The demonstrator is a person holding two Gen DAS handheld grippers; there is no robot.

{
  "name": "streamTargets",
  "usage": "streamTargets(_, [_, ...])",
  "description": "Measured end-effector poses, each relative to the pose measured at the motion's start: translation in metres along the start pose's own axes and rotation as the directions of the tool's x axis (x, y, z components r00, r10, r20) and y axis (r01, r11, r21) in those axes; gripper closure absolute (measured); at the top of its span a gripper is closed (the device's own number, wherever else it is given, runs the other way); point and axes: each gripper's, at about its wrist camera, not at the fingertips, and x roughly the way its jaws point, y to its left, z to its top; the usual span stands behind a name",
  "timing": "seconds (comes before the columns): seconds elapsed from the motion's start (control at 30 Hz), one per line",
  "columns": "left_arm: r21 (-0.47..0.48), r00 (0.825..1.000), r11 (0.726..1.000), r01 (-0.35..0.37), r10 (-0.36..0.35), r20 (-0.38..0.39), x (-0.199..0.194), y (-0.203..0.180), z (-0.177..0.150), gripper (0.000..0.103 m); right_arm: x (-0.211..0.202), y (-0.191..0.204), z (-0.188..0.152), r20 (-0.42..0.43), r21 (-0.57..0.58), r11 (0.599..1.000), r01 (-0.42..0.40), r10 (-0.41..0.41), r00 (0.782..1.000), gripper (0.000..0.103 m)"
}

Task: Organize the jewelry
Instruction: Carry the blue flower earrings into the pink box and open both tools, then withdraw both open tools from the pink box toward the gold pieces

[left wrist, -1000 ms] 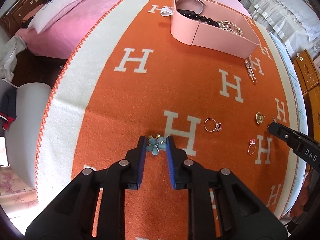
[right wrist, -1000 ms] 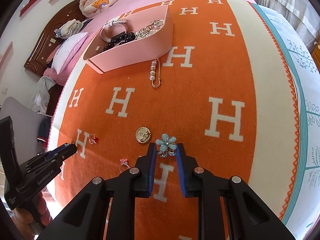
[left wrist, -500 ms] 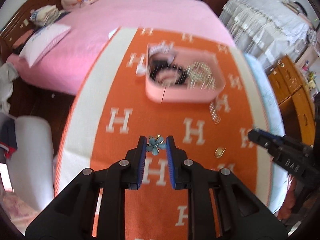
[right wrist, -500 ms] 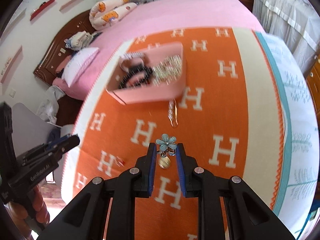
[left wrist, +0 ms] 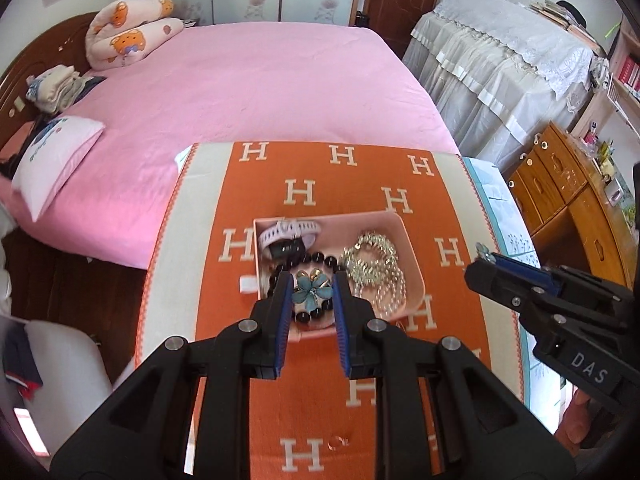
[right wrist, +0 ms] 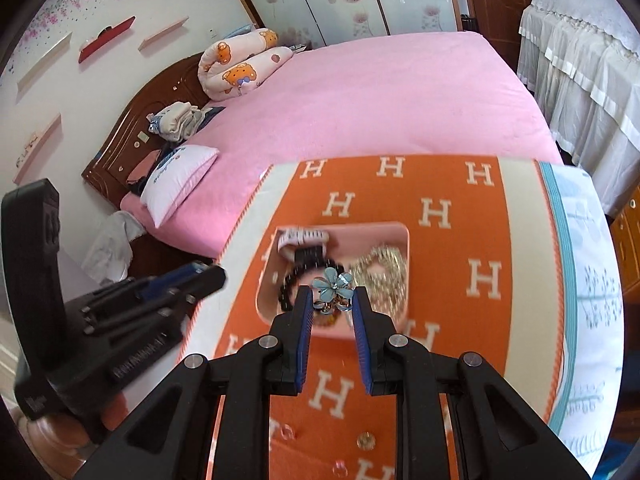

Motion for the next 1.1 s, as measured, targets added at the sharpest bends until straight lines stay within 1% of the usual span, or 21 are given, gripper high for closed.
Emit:
streamTargets(0.1, [0.027, 1.0, 1.0, -0.007, 0.007, -0.008, 0.013, -0.003, 0.009, 0.086, 0.015, 0.002, 0.016, -0.026, -0.002, 1.0, -0.001, 0.001, 1.0, 0.083])
streamTargets(0.13, [0.033, 1.0, 0.999, -0.008, 0.009, -0.018, 0.02, -0.004, 0.011, 0.085, 0.02, 0.004, 0.019, -0.037, -0.001, 1.0, -0.004, 0.003, 0.999, 0.083])
streamTargets(0.17, [0.035, 0.999, 0.999, -0.006, 0.008, -0.034, 0.024, -0.004, 0.012, 0.082, 0.027, 0.004, 0.022, -0.054, -0.002, 1.0, -0.006, 0.006, 0.999, 0.08])
streamTargets(0.2, [0.035, 0.999, 0.999, -0.002, 0.003, -0.05, 0.03, -0.004, 0.012, 0.076, 0.032, 0.004, 0.024, -0.068, 0.001, 1.0, -0.003, 0.003, 0.998, 0.076])
streamTargets(0.23, [0.031, 0.998, 1.0, 0.007, -0.005, -0.069, 0.035, -0.002, 0.013, 0.061, 0.036, 0.004, 0.023, -0.075, 0.004, 1.0, -0.001, 0.002, 0.997, 0.065])
streamTargets(0.27, [0.021, 0.997, 1.0, 0.0, 0.001, -0.075, 0.038, 0.0, 0.013, 0.053, 0.04, 0.004, 0.024, -0.079, 0.007, 1.0, 0.0, 0.0, 0.997, 0.062])
streamTargets(0.33, [0.011, 0.997, 1.0, 0.002, -0.001, -0.078, 0.043, 0.005, 0.01, 0.046, 0.044, 0.004, 0.022, -0.075, 0.004, 1.0, 0.01, -0.01, 0.997, 0.061])
streamTargets(0.47, [0.0, 0.996, 1.0, 0.002, -0.002, -0.085, 0.047, 0.013, 0.005, 0.046, 0.046, 0.001, 0.015, -0.073, -0.003, 1.0, 0.011, -0.012, 0.997, 0.061])
streamTargets(0.63, [-0.008, 0.997, 1.0, 0.0, 0.0, -0.073, 0.041, 0.017, 0.002, 0.046, 0.038, 0.0, 0.007, -0.066, -0.023, 1.0, 0.021, -0.022, 0.998, 0.061])
streamTargets(0.83, [-0.007, 0.999, 1.0, 0.007, -0.007, -0.045, 0.025, 0.013, -0.001, 0.046, 0.024, -0.006, -0.001, -0.053, -0.025, 0.999, 0.028, -0.03, 0.998, 0.061])
streamTargets(1.1, [0.021, 0.999, 1.0, 0.014, -0.013, -0.031, 0.009, -0.003, -0.021, 0.046, 0.008, -0.017, -0.019, -0.045, -0.026, 0.998, 0.055, -0.056, 0.997, 0.061])
